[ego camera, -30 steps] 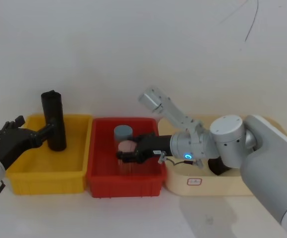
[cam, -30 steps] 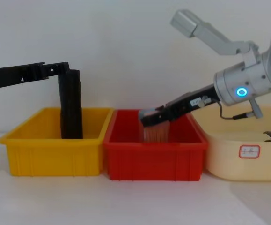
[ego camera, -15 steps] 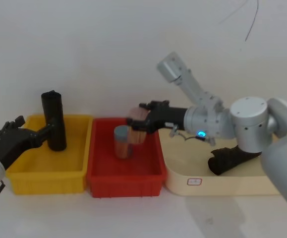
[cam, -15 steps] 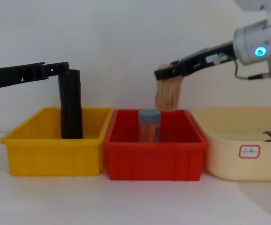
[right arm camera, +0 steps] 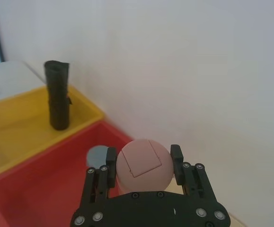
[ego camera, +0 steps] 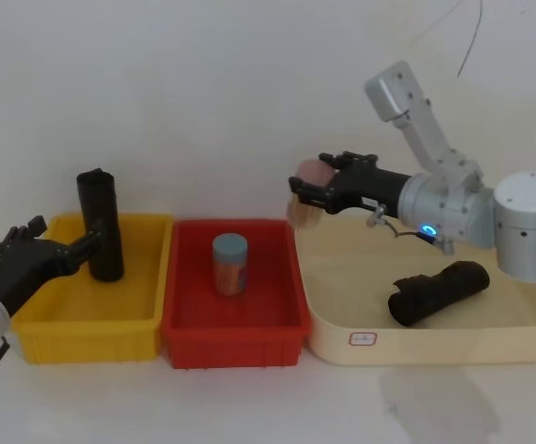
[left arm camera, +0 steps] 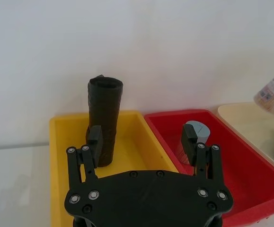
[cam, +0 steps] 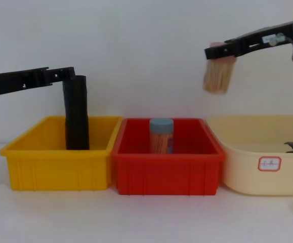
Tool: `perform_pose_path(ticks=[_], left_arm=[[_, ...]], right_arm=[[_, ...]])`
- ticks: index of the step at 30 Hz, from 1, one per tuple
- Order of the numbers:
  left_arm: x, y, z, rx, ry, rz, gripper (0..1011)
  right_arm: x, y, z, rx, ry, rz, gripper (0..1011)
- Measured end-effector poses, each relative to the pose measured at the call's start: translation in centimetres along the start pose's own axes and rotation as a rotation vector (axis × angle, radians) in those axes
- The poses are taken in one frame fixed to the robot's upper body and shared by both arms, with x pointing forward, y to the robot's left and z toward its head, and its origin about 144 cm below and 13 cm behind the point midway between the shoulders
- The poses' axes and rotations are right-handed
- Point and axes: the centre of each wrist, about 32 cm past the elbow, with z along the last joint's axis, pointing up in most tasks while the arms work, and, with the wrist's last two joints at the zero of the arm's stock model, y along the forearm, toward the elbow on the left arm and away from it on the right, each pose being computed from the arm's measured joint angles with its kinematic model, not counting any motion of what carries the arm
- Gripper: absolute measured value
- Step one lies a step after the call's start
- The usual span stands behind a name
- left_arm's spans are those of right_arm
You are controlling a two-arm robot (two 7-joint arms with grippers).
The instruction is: Pick up the garbage bag with the one hand and transfer it to the other hand.
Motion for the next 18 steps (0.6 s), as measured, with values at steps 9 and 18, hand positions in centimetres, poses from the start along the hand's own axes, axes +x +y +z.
perform_pose_path(ticks=[9, 18], left_arm=[[0.0, 0.0, 0.0, 0.000, 0.000, 0.000, 1002], [0.0, 0.0, 0.0, 0.000, 0.000, 0.000, 1002]], right_arm=[[0.6, -1.5, -0.9, -0.011, 0.022, -0.060, 834], [0.9, -2.1, -1.3, -0.017, 0.031, -0.085, 1000]])
